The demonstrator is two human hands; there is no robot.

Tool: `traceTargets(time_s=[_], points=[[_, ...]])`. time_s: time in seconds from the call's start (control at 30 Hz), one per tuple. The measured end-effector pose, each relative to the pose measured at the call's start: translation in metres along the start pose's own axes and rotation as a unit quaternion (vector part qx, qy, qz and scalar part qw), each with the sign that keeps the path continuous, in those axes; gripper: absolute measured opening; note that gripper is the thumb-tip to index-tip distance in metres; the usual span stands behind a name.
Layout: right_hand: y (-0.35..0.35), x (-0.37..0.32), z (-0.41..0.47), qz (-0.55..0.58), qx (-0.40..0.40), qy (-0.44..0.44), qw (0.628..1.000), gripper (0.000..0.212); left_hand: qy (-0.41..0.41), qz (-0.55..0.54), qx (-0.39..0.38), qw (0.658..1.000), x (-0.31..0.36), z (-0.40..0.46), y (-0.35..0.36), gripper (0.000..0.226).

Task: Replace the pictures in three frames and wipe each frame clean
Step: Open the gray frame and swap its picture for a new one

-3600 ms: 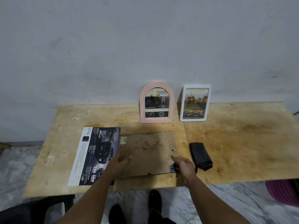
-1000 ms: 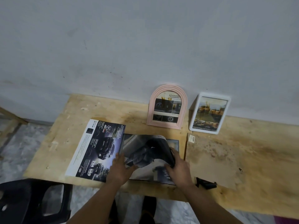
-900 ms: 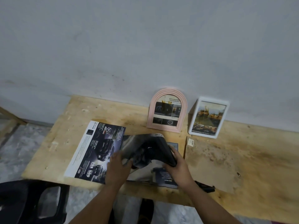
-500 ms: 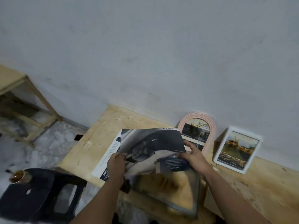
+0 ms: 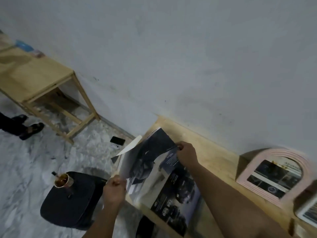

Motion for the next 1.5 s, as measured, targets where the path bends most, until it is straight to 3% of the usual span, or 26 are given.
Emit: traceTargets(time_s=[0.1, 0.23, 0.33, 0.47, 0.57, 0.63, 0.97, 1.13, 1.33, 1.5], points=[[0.033, -0.001, 0.031, -0.029, -0.002, 0.024, 0.999, 0.034, -0.034, 0.057, -0.058, 0.996, -0.027, 0.032, -0.005, 0.022], [0.051, 0.009, 0.044, -0.048, 0.0, 0.049, 0.998, 0.048, 0.029, 0.274, -0.117, 0.954, -0.025, 0.053, -0.007, 0.031], [0.04, 0.02, 0.028, -0.131, 0.015, 0.031, 0.991, 0.055, 0.136, 0.411, -0.103, 0.896, 0.003, 0.059, -0.003, 0.047], [0.014, 0.064, -0.009, -0.235, 0.012, 0.07, 0.969, 0.068, 0.391, 0.473, -0.087, 0.785, 0.044, 0.05, 0.042, 0.046], [0.006, 0.116, -0.033, -0.305, -0.048, 0.18, 0.934, 0.12, 0.416, 0.562, -0.129, 0.703, 0.041, 0.062, 0.076, 0.081], [0.009, 0.132, -0.046, -0.345, -0.087, 0.199, 0.913, 0.135, 0.414, 0.601, -0.151, 0.666, 0.031, 0.07, 0.087, 0.092], [0.018, 0.131, -0.066, -0.354, -0.049, 0.159, 0.92, 0.121, 0.376, 0.597, -0.149, 0.693, 0.02, 0.069, 0.095, 0.097], [0.013, 0.138, -0.066, -0.311, -0.033, 0.198, 0.929, 0.135, 0.364, 0.588, -0.153, 0.706, 0.023, 0.068, 0.094, 0.098], [0.018, 0.144, -0.066, -0.34, -0.05, 0.21, 0.915, 0.131, 0.366, 0.601, -0.156, 0.693, 0.021, 0.067, 0.095, 0.096], [0.015, 0.12, -0.077, -0.34, -0.007, 0.166, 0.926, 0.118, 0.37, 0.613, -0.146, 0.683, 0.019, 0.07, 0.095, 0.098]])
Point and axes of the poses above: each hand's wrist, its own z-axis towards the middle knuckle, its own y-axis out of the palm, x = y × z, the point moved 9 cm from there along z, towards the middle knuckle, and after that the axes turned 3 degrees about z, right-handed, at the moved point
